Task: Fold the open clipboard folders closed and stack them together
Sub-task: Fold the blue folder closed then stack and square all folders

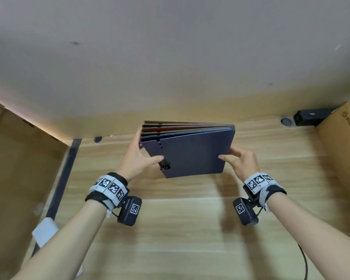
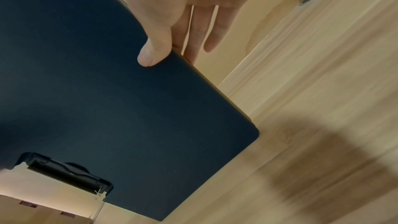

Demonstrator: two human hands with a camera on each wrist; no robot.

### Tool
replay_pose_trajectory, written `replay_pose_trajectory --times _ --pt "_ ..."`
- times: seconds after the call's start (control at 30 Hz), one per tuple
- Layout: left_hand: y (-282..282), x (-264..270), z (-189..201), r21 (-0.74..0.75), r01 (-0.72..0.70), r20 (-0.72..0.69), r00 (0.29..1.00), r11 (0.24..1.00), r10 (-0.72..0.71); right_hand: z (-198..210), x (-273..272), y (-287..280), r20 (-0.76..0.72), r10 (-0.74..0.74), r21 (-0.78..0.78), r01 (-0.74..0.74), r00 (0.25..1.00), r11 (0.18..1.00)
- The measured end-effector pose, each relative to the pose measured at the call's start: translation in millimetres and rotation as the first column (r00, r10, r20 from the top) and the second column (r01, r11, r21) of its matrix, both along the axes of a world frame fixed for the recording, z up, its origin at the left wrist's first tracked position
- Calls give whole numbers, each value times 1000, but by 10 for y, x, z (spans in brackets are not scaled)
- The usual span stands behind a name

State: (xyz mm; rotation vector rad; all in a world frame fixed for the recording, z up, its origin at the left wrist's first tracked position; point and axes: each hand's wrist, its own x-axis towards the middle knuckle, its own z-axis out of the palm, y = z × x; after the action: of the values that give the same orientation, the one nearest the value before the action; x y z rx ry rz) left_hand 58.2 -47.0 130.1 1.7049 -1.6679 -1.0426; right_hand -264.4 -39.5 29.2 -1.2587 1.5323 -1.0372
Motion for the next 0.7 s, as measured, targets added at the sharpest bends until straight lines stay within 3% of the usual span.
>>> replay_pose_trajectory --times 0.07,0.13,0.4,0.6,0.7 --pt "19 7 -261 136 1 91 996 991 -13 -39 -9 3 45 -18 7 18 999 1000" --pt "21 -38 -437 180 -21 137 991 984 -4 -63 -1 28 86 -38 27 35 996 999" --pt "-15 -57 -588 140 -16 145 989 990 -4 -47 -9 132 128 -37 15 36 991 999" --pt "-124 136 -556 157 97 360 921 983 -148 -31 139 109 72 -95 -8 96 993 995" --pt "-167 366 -503 140 157 384 902 978 -200 23 295 84 -14 -57 -34 56 998 998"
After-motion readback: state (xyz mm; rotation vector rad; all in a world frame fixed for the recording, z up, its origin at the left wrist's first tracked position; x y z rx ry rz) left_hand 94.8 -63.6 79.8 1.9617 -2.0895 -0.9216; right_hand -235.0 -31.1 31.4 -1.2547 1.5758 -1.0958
